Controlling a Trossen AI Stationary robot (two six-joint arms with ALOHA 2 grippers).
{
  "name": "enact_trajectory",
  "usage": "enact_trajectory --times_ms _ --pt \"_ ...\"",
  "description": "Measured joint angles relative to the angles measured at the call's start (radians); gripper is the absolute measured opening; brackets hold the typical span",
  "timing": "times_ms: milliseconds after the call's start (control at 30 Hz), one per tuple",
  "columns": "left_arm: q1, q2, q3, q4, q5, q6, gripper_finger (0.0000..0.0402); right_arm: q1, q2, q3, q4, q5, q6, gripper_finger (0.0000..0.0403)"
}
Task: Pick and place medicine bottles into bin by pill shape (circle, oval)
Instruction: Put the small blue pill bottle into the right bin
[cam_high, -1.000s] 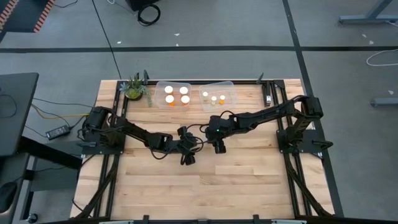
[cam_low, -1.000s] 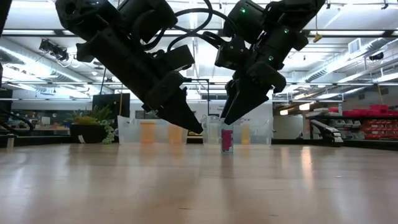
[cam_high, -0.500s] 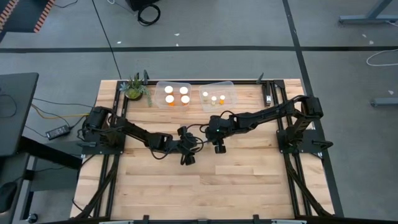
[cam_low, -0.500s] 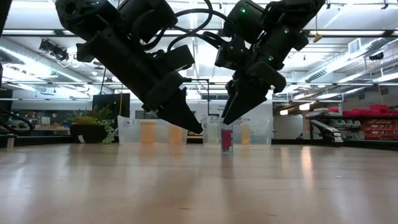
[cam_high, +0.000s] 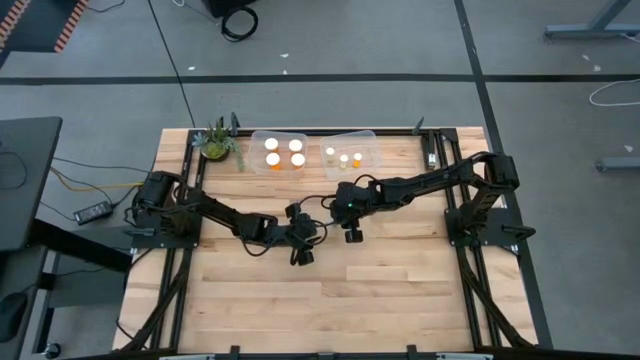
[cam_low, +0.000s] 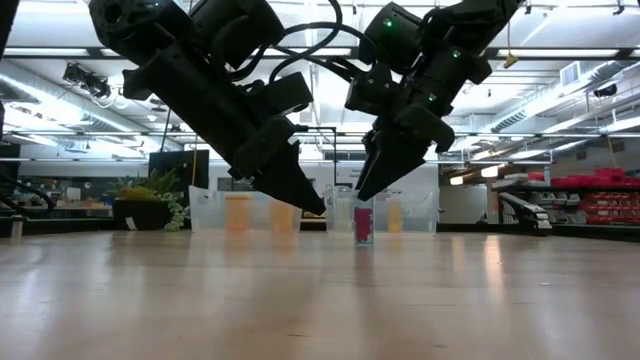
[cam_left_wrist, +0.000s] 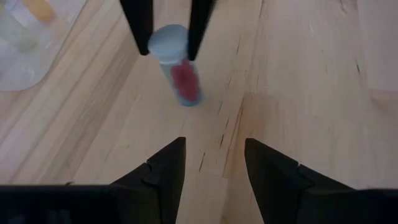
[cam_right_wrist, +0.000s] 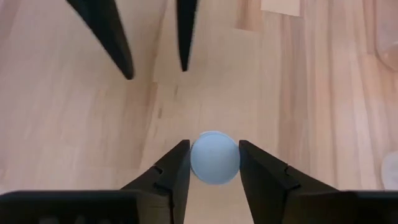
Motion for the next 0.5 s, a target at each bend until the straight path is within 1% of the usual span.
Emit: enact_trajectory --times_ms 333,500 --pt "0.0 0.0 0.0 0.0 0.0 0.0 0.0172 -0.024 0.0 0.014 -0.005 0.0 -0.027 0.0135" --pt "0.0 0.0 0.0 -0.001 0.0 0.0 0.0172 -0.043 0.0 0.057 -0.07 0.0 -0.043 0.0136"
